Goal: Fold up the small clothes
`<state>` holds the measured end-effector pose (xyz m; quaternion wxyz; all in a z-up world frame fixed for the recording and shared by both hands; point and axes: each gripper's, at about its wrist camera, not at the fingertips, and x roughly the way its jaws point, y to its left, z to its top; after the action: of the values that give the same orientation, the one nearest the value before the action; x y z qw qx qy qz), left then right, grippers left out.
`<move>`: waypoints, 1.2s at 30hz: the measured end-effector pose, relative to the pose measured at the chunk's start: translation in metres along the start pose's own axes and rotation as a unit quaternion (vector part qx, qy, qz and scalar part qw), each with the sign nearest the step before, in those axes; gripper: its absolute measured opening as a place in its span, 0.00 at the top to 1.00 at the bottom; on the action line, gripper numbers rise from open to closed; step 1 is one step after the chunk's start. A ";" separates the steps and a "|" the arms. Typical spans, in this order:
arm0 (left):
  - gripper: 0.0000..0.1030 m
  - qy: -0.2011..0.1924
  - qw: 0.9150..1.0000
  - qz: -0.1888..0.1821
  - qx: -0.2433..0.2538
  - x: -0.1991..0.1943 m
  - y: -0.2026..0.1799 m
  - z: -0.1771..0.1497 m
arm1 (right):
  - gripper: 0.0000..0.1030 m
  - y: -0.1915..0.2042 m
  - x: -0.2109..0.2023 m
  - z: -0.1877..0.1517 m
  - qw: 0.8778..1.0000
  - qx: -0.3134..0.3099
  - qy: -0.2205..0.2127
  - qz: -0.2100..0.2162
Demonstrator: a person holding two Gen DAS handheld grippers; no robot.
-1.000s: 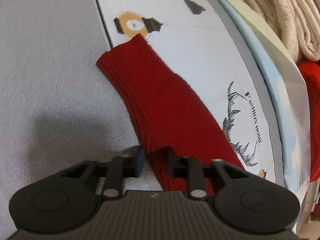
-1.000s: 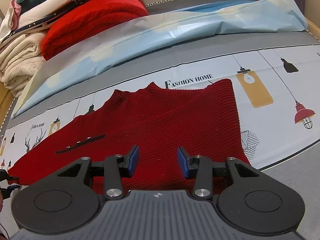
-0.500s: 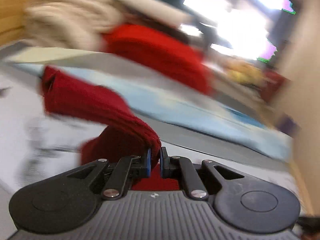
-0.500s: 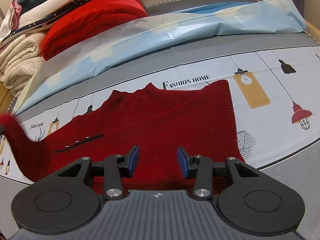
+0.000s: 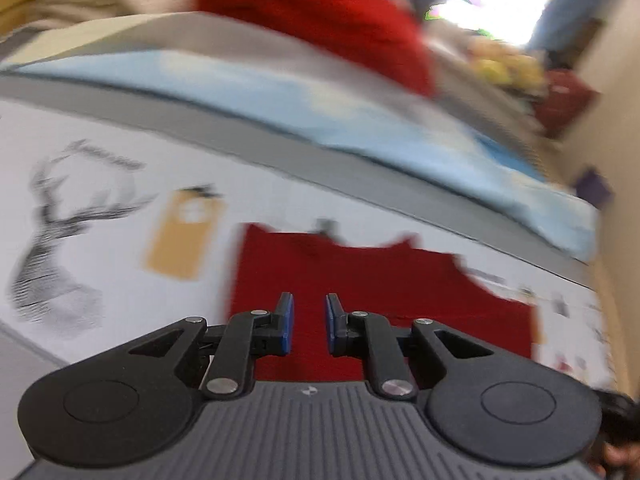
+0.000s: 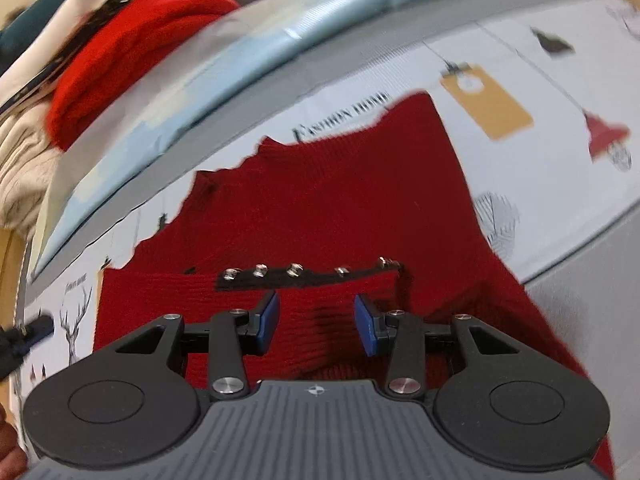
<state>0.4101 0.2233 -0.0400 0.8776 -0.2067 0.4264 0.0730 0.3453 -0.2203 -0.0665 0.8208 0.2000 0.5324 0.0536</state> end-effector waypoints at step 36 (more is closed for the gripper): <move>0.83 0.034 0.999 -0.015 0.025 0.015 -0.005 -0.011 | 0.91 -0.029 -0.042 0.024 0.972 0.006 -0.186 -0.140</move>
<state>0.4133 0.2134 -0.0556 0.8683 -0.1934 0.4549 0.0414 0.3447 -0.2664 -0.0335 0.9036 0.1351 0.3931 -0.1034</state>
